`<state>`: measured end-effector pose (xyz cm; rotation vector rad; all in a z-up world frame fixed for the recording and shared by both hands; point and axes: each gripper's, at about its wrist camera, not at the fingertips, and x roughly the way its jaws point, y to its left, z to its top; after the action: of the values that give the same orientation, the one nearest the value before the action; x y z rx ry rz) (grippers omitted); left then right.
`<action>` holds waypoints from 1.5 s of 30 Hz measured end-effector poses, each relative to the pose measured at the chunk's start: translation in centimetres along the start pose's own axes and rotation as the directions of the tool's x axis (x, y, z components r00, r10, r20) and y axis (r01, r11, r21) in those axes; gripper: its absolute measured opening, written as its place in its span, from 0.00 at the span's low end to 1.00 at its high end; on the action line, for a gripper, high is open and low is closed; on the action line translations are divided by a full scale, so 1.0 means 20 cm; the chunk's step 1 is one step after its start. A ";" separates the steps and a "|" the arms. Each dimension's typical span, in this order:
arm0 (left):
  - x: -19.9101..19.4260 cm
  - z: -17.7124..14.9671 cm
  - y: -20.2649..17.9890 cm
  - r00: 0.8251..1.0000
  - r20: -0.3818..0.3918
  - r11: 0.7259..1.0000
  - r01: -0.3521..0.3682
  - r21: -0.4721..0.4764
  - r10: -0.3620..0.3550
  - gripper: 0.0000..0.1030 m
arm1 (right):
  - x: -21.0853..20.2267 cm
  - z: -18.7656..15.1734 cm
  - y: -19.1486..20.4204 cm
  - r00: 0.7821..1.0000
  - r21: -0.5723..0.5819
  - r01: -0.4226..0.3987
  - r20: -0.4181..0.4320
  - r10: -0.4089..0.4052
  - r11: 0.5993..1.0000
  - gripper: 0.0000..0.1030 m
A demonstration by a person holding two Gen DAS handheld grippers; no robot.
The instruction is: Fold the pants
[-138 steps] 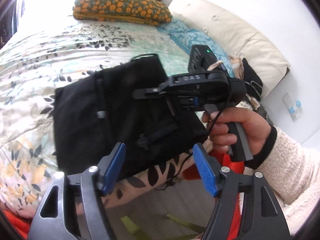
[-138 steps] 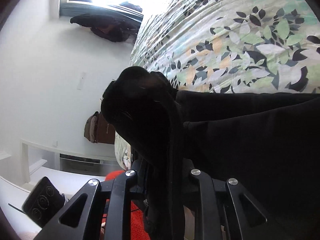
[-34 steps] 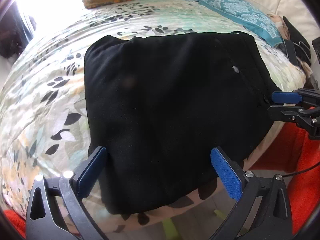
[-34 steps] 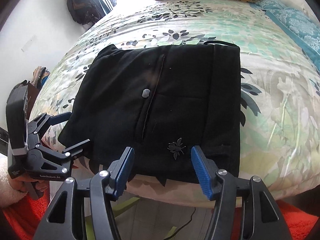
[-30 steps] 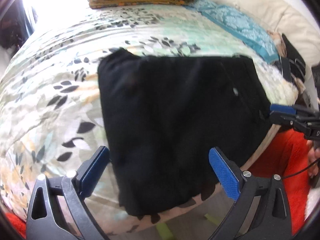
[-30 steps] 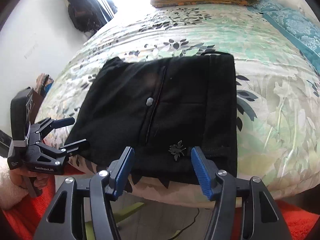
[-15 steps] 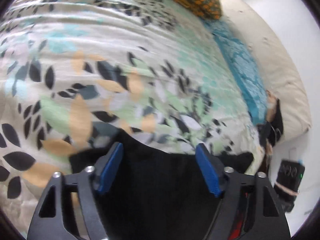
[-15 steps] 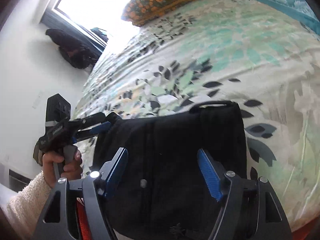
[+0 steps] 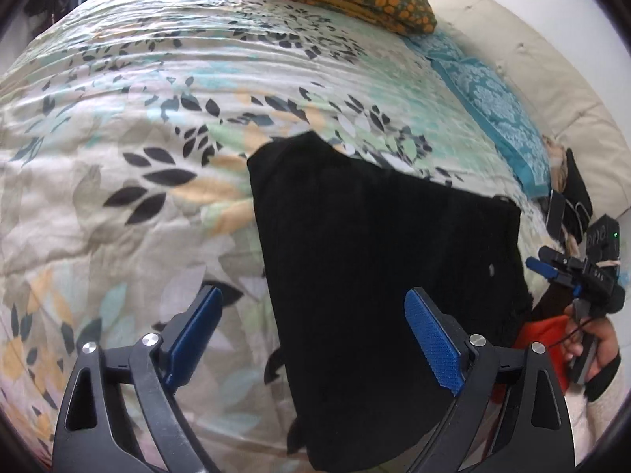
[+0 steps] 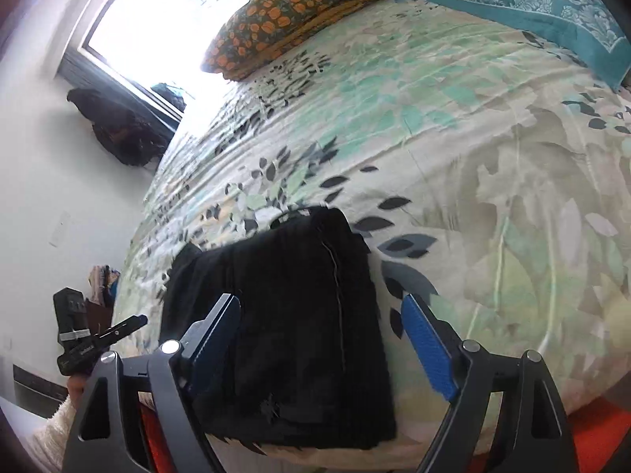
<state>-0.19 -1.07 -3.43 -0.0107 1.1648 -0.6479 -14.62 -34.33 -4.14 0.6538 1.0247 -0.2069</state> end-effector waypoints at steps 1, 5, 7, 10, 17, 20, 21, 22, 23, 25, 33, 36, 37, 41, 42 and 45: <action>0.03 -0.03 -0.01 1.000 -0.011 1.000 -0.022 0.006 0.022 0.92 | 0.03 -0.03 -0.02 0.999 -0.003 0.012 -0.046 -0.012 1.000 0.81; 0.13 -0.06 0.02 0.999 -0.029 0.999 -0.039 -0.032 0.038 0.92 | 0.13 -0.13 -0.10 0.984 0.012 -0.008 -0.178 0.010 1.000 0.82; 0.15 -0.05 0.03 0.999 -0.046 0.999 -0.014 -0.048 0.012 0.93 | 0.18 -0.14 -0.11 0.978 -0.005 0.010 -0.210 -0.011 1.000 0.83; 0.19 -0.04 0.03 0.996 -0.083 0.999 0.022 -0.037 -0.025 0.97 | 0.23 -0.15 -0.14 0.972 -0.004 -0.031 -0.234 0.029 1.000 0.94; 0.21 -0.05 -0.05 0.986 -0.126 0.994 0.107 -0.012 -0.108 0.55 | 0.29 -0.15 -0.15 0.944 0.016 -0.181 -0.277 0.179 0.983 0.52; 0.14 -0.03 -0.04 0.986 -0.089 0.990 0.136 -0.035 -0.139 0.24 | 0.23 -0.16 -0.10 0.955 -0.044 -0.183 -0.247 0.166 0.982 0.41; 0.11 -0.03 -0.05 0.986 -0.077 0.989 0.142 -0.037 -0.144 0.19 | 0.20 -0.16 -0.07 0.959 -0.072 -0.177 -0.235 0.156 0.982 0.40; 0.08 -0.03 -0.06 0.987 -0.066 0.989 0.142 -0.034 -0.143 0.18 | 0.19 -0.16 -0.05 0.964 -0.088 -0.173 -0.220 0.150 0.981 0.38; 0.05 -0.03 -0.07 0.989 -0.052 0.990 0.136 -0.026 -0.137 0.17 | 0.17 -0.16 -0.03 0.967 -0.096 -0.175 -0.206 0.152 0.980 0.37; 0.00 -0.03 -0.10 0.991 -0.031 0.991 0.132 -0.013 -0.133 0.17 | 0.14 -0.16 -0.01 0.970 -0.094 -0.186 -0.180 0.167 0.978 0.34; -0.11 0.04 -0.10 0.991 0.026 0.991 0.131 -0.004 -0.131 0.16 | 0.10 -0.12 0.06 0.968 -0.087 -0.219 -0.142 0.205 0.972 0.32; -0.12 0.05 -0.01 0.993 0.030 0.993 0.113 -0.040 -0.112 0.16 | 0.17 -0.10 0.13 0.968 -0.100 -0.215 -0.152 0.199 0.971 0.32; -0.11 0.06 0.02 0.994 0.030 0.993 0.108 -0.051 -0.107 0.16 | 0.19 -0.09 0.16 0.967 -0.107 -0.216 -0.160 0.197 0.971 0.32; -0.10 0.04 0.11 0.995 0.010 0.992 0.100 -0.072 -0.100 0.17 | 0.27 -0.08 0.25 0.962 -0.126 -0.223 -0.190 0.197 0.967 0.32; -0.08 0.04 0.12 0.996 0.000 0.993 0.094 -0.066 -0.094 0.18 | 0.27 -0.09 0.26 0.961 -0.127 -0.220 -0.197 0.193 0.967 0.32; -0.02 0.02 0.13 1.000 -0.017 0.999 0.001 -0.036 -0.001 0.45 | 0.31 -0.11 0.24 0.965 -0.101 -0.190 -0.202 0.167 0.977 0.39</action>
<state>1.22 1.09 -3.88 -0.0362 1.1932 -0.6289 -10.95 -28.40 -8.23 0.6615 1.1468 0.0776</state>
